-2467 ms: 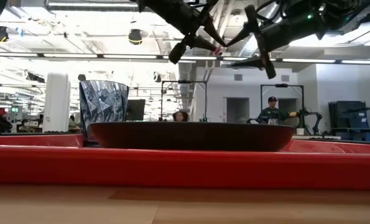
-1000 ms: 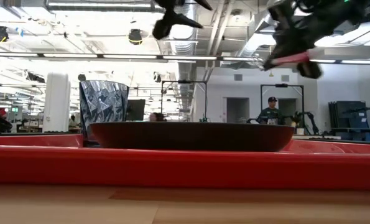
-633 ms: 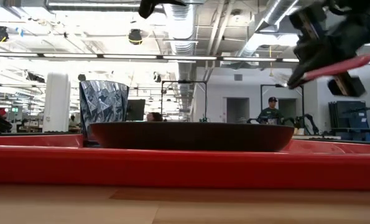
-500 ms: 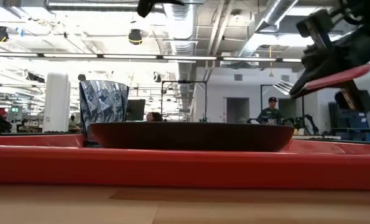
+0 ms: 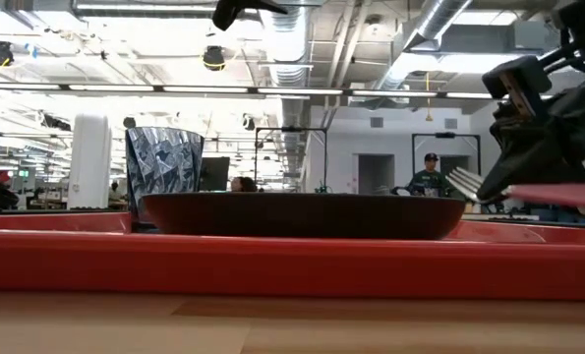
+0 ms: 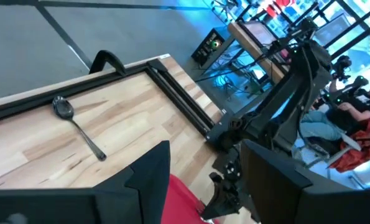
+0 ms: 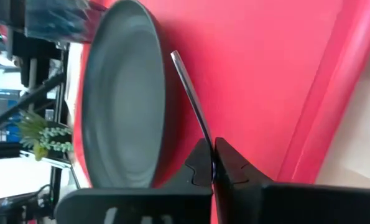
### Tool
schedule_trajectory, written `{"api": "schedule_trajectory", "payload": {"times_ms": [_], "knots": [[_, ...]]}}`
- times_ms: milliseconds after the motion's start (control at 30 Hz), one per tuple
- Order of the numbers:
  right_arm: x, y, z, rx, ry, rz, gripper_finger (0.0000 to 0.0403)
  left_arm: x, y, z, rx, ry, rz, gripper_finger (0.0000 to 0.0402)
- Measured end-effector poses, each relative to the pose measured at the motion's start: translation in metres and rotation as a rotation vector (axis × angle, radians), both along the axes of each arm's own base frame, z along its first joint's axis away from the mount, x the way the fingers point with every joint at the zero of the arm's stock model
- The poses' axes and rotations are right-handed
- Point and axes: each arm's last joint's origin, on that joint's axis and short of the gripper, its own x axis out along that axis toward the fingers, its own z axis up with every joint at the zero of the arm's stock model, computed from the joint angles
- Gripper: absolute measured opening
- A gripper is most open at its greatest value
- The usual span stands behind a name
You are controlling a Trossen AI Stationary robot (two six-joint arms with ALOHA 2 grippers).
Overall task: Pick and place plate/cup/fork/spoon on tray
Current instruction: Put the pink fork on the orange serving tray to the right of the black plate
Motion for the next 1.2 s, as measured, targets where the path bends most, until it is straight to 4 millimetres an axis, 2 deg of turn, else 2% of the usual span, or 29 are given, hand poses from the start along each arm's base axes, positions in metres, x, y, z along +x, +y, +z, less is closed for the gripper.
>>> {"api": "schedule_trajectory", "payload": {"times_ms": [400,867,1200], "knots": [[0.012,0.007,-0.025,0.009,0.039,-0.004,0.0009,0.0,0.001,0.0,0.001,0.001,0.011,0.0181],[0.013,0.007,-0.026,0.026,0.039,-0.019,0.0046,0.0,0.001,0.0,0.002,0.001,0.016,0.018],[0.01,0.006,-0.025,0.034,0.055,-0.027,0.005,0.0,0.001,0.0,0.002,0.001,0.016,0.018]]}}
